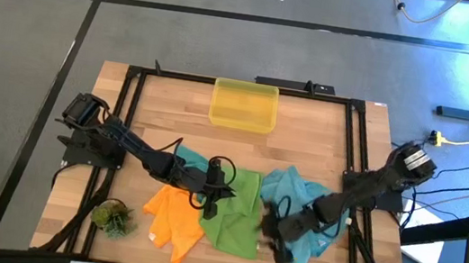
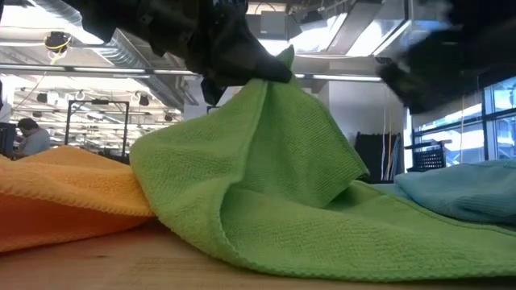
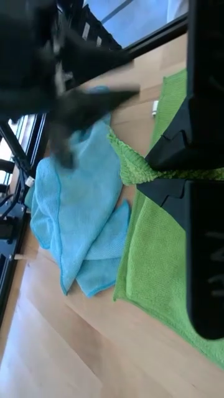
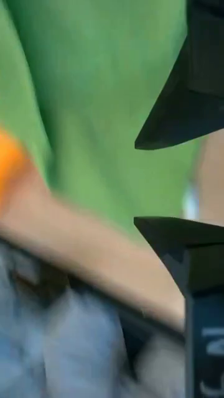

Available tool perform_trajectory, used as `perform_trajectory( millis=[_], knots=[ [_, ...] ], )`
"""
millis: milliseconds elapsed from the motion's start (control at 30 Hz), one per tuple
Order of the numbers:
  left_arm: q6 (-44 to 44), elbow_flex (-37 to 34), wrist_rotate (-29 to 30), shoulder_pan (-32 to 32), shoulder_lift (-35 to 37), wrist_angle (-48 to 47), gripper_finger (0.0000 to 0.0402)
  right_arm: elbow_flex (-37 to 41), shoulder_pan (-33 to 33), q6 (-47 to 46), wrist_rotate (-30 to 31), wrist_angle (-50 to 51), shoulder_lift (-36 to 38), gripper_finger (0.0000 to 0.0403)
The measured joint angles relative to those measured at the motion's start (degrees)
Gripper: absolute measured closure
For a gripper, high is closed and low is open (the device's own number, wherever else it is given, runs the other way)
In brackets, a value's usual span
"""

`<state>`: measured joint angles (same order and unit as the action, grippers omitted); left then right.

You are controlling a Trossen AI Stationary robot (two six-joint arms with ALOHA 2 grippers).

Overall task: Fold microfiber towels
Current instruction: Fold the green microfiber cloth

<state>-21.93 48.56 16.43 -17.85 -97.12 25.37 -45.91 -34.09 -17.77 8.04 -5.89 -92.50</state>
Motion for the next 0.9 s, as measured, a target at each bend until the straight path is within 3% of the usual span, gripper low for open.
perform_trajectory(
  millis=[100, 200, 267, 567, 900],
  knots=[
    [0.08, 0.00, -0.01, 0.00, 0.00, 0.41, 0.0402, -1.09, 3.05, 2.74, 10.45, 3.56, 3.11, 0.0225],
    [1.06, 0.00, 0.00, -0.19, 0.00, 0.53, 0.0402, -1.23, 6.43, 5.55, 14.59, 2.58, 4.42, 0.0231],
    [1.47, 0.00, 0.02, -0.49, 0.00, 0.80, 0.0402, -1.23, 8.92, 6.65, 13.71, 2.21, 4.35, 0.0233],
    [3.04, 0.00, 0.00, -1.36, 0.00, 1.44, 0.0402, -1.19, 15.32, 6.11, -1.15, -7.71, 3.72, 0.0234],
    [4.76, 0.00, -1.26, -1.57, 0.00, 5.07, 0.0402, -1.19, 17.06, 5.56, -2.92, -7.83, 3.23, 0.0234]
  ],
)
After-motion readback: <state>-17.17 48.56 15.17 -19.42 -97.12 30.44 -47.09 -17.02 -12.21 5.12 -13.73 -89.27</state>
